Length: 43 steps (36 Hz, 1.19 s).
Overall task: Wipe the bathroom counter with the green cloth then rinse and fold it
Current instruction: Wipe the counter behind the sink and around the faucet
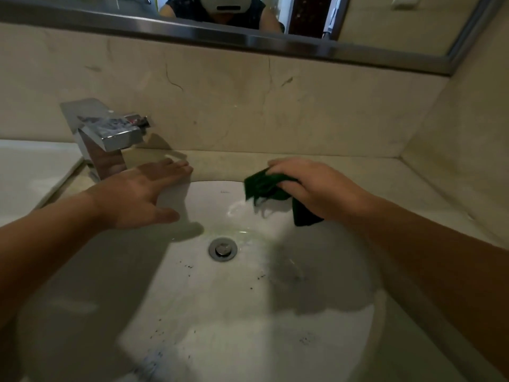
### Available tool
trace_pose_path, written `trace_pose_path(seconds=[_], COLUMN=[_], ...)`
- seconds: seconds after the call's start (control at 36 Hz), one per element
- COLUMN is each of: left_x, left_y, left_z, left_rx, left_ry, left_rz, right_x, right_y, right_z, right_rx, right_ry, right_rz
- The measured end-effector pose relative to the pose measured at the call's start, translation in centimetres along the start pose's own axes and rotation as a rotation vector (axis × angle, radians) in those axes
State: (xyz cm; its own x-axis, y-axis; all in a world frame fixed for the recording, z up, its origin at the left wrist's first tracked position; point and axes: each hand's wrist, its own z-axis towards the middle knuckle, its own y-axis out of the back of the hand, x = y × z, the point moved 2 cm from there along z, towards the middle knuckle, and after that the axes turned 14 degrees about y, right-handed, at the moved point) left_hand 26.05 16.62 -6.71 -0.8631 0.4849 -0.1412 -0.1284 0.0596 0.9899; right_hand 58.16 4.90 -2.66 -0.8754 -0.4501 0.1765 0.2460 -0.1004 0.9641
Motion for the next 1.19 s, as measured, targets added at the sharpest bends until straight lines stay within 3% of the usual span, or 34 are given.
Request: trace_pose_path(seconds=[0.08, 0.22, 0.31, 0.64, 0.75, 0.94, 1.19], left_x=[0.2, 0.5, 0.2, -0.5, -0.7, -2.3, -5.2], left_y=[-0.1, -0.4, -0.3, 0.1, 0.6, 3.1, 8.9], left_z=[0.1, 0.5, 0.4, 0.1, 0.0, -1.9, -8.6], left_rx=[0.027, 0.033, 0.025, 0.037, 0.086, 0.139, 0.059], left_ry=[0.003, 0.005, 0.009, 0.101, 0.128, 0.222, 0.197], left_rz=[0.001, -0.008, -0.011, -0.013, -0.068, -0.304, -0.529], right_x=[-3.4, -11.4, -12.0, -5.9, -2.0, 6.9, 14.8], right_y=[3.8, 5.1, 3.1, -3.6, -4.0, -1.6, 5.1], right_z=[-3.6, -11.4, -12.9, 1.6, 5.1, 8.2, 4.8], right_rx=[-0.080, -0.028, -0.082, -0.083, -0.009, 0.007, -0.280], right_ry=[-0.124, -0.583, -0.636, -0.404, -0.343, -0.230, -0.238], right_rz=[-0.077, -0.059, 0.013, -0.009, 0.048, 0.342, 0.895])
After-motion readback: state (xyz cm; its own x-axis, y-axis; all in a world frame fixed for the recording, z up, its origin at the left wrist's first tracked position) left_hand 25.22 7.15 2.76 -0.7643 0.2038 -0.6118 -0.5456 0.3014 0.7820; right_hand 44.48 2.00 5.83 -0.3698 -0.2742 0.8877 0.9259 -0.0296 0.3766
